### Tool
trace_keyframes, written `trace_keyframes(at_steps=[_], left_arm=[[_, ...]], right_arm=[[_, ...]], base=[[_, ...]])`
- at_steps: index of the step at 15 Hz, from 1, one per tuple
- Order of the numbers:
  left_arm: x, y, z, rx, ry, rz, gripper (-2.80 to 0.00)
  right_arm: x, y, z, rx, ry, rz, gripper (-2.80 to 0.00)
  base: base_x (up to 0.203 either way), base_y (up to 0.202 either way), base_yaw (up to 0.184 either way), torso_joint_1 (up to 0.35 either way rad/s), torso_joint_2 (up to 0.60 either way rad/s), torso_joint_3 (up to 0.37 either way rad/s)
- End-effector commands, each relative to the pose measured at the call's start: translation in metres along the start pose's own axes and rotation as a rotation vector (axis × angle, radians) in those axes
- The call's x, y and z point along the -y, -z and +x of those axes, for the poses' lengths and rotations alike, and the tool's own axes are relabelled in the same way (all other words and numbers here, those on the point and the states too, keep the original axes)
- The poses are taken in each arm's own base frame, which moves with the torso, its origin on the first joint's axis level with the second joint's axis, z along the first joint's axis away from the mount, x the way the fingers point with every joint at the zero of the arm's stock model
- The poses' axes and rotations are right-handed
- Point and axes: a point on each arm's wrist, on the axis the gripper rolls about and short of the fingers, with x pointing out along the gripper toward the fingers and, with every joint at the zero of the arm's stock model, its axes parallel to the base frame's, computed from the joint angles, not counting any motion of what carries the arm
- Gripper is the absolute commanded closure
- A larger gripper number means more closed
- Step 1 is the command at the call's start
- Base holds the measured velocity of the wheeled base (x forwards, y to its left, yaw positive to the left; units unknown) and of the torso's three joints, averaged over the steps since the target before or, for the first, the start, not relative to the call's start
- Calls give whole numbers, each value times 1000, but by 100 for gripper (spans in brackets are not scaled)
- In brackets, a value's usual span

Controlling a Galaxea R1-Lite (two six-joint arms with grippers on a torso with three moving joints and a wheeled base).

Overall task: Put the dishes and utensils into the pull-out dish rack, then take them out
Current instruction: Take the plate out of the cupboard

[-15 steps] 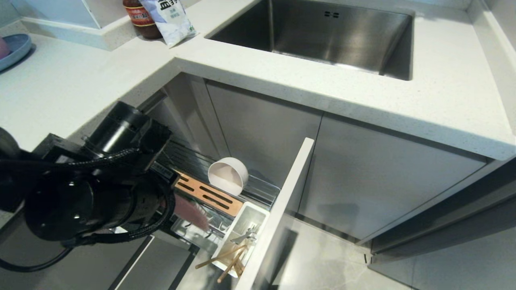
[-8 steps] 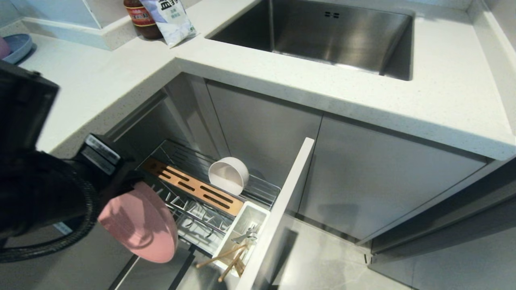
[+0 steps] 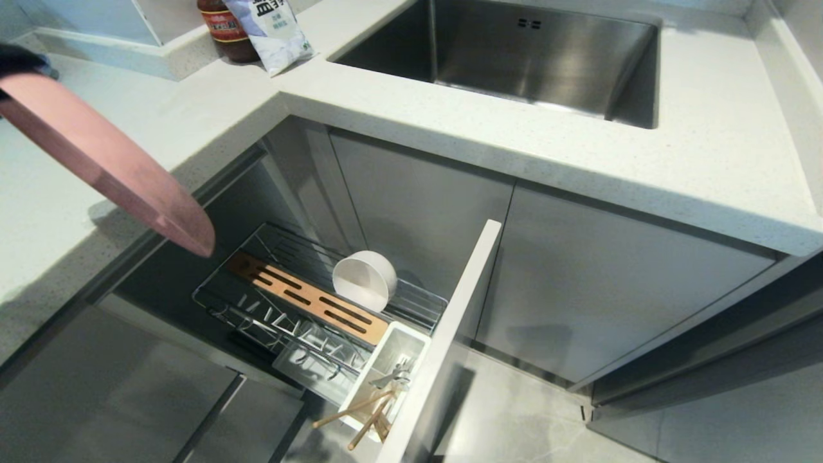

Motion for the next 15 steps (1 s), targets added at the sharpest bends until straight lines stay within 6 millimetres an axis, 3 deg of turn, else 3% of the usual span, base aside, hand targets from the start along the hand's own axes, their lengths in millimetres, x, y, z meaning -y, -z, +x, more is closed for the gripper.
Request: trace_keyframes(at_steps=[1, 6, 11, 15], left_arm=[[8, -23, -17, 90, 62, 18, 0], [19, -55, -24, 333, -4, 235, 0], [21, -83, -13, 577, -298, 611, 0], [-10, -92, 11, 577, -584, 726, 0]], right_arm=[[0, 0, 0, 1, 0, 0, 0], [0, 0, 0, 1, 0, 1, 0], [0, 0, 0, 1, 0, 1, 0], [0, 0, 0, 1, 0, -1, 0]], base=[[0, 0, 0, 0, 0, 0], [0, 0, 0, 0, 0, 0], [0, 0, 0, 0, 0, 0], [0, 0, 0, 0, 0, 0]])
